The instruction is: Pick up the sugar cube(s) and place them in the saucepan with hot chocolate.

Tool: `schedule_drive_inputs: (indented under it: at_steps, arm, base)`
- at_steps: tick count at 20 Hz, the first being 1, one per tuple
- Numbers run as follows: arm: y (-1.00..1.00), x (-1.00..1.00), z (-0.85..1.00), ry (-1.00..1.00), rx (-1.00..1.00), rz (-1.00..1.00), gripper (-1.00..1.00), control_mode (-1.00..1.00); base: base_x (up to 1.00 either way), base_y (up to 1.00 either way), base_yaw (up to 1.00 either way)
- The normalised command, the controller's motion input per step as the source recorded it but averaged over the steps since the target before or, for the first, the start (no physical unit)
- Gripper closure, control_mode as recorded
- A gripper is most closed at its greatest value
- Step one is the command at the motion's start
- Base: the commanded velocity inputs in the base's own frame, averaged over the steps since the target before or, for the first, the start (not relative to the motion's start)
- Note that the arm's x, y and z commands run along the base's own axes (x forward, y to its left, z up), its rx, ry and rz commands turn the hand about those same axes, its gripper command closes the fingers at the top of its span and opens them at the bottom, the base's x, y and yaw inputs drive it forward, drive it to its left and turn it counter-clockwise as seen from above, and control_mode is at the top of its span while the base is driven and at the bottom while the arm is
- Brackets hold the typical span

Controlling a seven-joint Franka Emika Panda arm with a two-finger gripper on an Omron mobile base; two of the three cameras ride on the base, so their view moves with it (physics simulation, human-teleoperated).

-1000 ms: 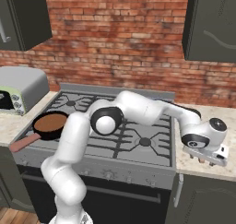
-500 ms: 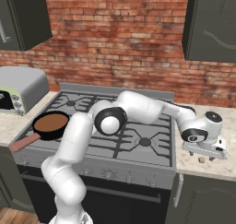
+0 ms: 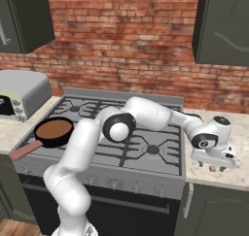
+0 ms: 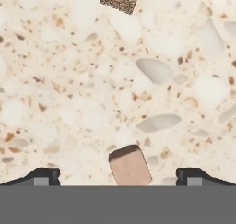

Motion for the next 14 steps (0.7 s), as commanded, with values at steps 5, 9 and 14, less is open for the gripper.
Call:
schedule_drive_inputs:
  at_steps: [5, 9, 14]
  arm:
    - [-0.01, 0.00, -0.09, 0.04, 0.00, 0.00, -1.00, -1.00]
    - [-0.07, 0.00, -0.18, 0.00, 0.00, 0.00, -1.00, -1.00]
    - [-0.23, 0.00, -0.18, 0.00, 0.04, 0.01, -1.00, -1.00]
  base:
    - [0.00, 0.00, 0.00]
    - [0.00, 0.00, 0.00]
    - [0.00, 0.00, 0.00]
